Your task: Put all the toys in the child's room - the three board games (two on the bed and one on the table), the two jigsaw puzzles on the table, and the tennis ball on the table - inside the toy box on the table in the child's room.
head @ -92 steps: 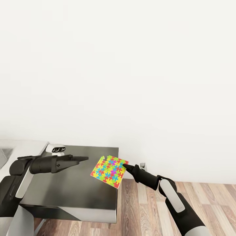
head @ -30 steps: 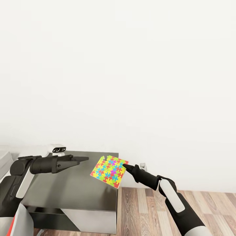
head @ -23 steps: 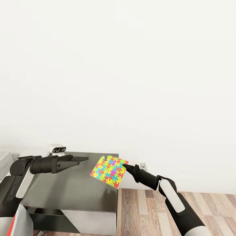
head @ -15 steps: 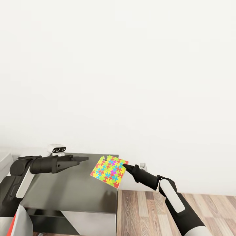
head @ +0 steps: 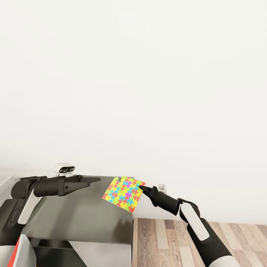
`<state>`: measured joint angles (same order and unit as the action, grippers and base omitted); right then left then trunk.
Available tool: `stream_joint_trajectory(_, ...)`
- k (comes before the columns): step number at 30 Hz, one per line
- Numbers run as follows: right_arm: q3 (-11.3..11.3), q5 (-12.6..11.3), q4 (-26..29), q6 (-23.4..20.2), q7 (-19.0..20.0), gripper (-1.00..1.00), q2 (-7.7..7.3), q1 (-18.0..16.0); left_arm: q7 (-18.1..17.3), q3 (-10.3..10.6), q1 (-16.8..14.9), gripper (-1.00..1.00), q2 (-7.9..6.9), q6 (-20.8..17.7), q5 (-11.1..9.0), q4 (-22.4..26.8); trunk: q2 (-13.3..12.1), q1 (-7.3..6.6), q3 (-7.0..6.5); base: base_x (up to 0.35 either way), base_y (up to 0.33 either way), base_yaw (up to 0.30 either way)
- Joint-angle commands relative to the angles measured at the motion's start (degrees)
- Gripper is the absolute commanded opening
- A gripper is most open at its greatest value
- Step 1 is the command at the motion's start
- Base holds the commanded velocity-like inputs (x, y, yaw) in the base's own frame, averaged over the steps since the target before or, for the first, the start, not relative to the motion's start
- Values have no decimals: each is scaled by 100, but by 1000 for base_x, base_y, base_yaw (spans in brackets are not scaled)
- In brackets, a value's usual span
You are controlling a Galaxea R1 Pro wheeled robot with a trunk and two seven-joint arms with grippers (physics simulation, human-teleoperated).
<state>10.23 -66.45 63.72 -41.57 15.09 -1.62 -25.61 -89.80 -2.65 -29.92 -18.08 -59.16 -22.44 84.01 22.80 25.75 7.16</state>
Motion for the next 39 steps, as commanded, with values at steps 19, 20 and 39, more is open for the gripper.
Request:
stream_joint_trajectory(19, 5, 9, 0, 2, 20, -100, 0, -5, -20, 2, -5, 100, 5, -61, 3, 1, 12, 4, -169, 0, 0, 0)
stream_joint_trajectory(20, 9, 9, 0, 29, 20, -100, -2, -5, -20, 3, -5, 100, 5, -61, 3, 1, 12, 4, -179, 0, 0, 0)
stream_joint_trajectory(39, 14, 1, 0, 175, 20, -100, -5, -5, -20, 7, -5, 100, 7, -61, 1, 1, 12, 4, -360, 0, 0, 0)
